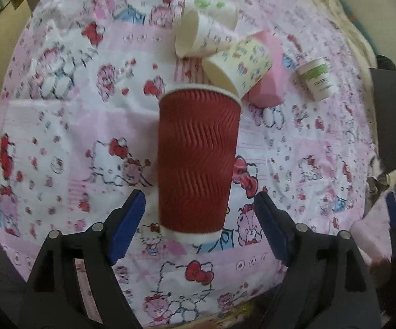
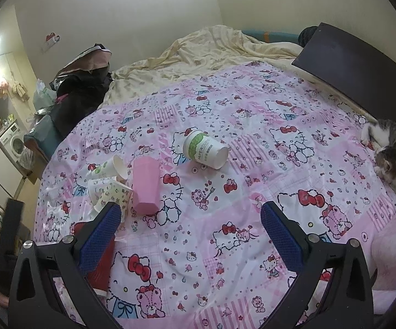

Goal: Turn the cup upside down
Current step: 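Lift the red cup with the left tool and carry it toward the right tool, then grasp the red cup with the right tool while the left tool releases it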

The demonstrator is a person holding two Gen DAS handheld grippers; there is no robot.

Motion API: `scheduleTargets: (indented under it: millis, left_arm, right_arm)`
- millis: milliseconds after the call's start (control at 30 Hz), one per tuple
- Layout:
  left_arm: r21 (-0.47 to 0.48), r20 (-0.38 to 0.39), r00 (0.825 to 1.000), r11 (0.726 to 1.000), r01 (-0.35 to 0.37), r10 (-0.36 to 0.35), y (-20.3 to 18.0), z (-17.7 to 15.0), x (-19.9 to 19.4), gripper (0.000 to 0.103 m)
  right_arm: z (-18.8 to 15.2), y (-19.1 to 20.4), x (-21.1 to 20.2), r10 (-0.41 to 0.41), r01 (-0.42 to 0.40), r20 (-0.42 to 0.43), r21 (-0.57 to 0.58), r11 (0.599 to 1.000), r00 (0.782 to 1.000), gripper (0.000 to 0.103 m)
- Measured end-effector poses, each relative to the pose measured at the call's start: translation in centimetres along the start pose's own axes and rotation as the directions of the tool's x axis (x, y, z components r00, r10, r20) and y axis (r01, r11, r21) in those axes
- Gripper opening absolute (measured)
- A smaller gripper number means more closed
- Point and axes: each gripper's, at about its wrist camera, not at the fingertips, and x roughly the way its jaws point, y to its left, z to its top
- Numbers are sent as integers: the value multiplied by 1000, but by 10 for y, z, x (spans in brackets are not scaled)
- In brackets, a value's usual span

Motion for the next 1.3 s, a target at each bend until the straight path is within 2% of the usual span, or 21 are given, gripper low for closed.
scheduleTargets:
  millis: [167,233,367,467,533,600,633,867,900,933,1000,1100,1300]
  left_arm:
    - [38,101,995,999,-18,14,25,-6,-39,80]
    - [41,148,988,998,-49,43,35,-9,-48,79]
    - [56,267,956,989,-138,118,55,-15,-60,80]
    - [56,313,938,983,-177,151,64,-18,-58,80]
    - [39,301,944,987,-156,137,71,-18,-55,79]
    - [15,294,950,994,-112,103,76,-16,-54,79]
    - [8,299,949,994,-108,101,77,-16,-55,79]
    - [-15,331,937,993,-115,114,85,-13,-64,80]
    - [-15,329,937,992,-124,122,86,-13,-64,80]
    - [-18,326,936,991,-132,130,88,-14,-63,81]
    - [-26,316,941,992,-122,124,93,-15,-63,86]
    - [-50,315,942,993,-104,114,100,-16,-66,87]
    - [-64,306,947,994,-83,99,104,-14,-68,88]
  right_arm:
    - [1,2,1,14,-14,-6,6,1000,1000,103]
    - [1,4,2,15,-15,-7,2,1000,1000,103]
    - [-3,13,8,19,-19,-28,-19,1000,999,103]
    - [-9,22,11,21,-24,-49,-54,998,999,103]
    - [-17,31,13,53,-58,-78,-67,996,996,103]
    - [-30,40,14,124,-132,-121,-56,990,985,103]
    - [-43,50,15,161,-172,-152,-60,983,975,103]
    - [-107,115,29,215,-254,-273,-119,960,938,102]
    - [-113,122,33,219,-266,-292,-131,955,931,99]
    - [-121,132,41,218,-278,-324,-151,949,921,89]
    - [-127,141,50,204,-273,-346,-164,948,916,83]
    - [-131,145,55,175,-240,-331,-167,956,927,84]
    - [-138,157,77,146,-221,-356,-180,958,923,84]
